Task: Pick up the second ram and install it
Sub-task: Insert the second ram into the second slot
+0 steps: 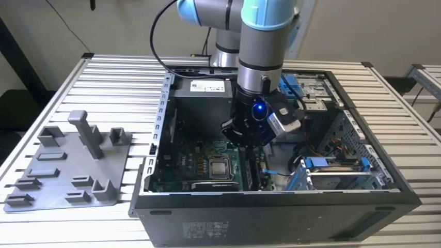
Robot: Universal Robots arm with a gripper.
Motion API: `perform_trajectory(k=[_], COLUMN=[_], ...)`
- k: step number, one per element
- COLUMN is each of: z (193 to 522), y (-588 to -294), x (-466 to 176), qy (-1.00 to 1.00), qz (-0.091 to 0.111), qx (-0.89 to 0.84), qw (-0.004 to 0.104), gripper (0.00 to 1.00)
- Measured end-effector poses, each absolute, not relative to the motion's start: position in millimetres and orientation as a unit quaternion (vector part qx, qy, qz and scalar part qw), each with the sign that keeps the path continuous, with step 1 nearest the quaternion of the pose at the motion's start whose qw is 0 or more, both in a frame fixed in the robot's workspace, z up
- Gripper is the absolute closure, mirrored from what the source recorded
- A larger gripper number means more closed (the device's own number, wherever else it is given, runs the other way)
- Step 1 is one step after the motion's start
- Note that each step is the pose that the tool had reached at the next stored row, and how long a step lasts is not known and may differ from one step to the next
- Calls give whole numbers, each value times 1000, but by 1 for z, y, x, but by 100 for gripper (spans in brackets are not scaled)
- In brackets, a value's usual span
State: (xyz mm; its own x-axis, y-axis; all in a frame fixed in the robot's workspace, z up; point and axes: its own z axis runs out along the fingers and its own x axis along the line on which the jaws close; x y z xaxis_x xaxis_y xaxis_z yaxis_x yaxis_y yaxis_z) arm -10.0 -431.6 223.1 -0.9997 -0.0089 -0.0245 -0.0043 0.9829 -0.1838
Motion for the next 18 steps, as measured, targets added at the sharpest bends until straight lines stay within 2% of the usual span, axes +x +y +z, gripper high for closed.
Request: perform_trajectory(k=[18], z=[216], y=[-432], x=[-10], qy=[996], qz=[-91], qx=[-9], qw=[13], gripper=[87])
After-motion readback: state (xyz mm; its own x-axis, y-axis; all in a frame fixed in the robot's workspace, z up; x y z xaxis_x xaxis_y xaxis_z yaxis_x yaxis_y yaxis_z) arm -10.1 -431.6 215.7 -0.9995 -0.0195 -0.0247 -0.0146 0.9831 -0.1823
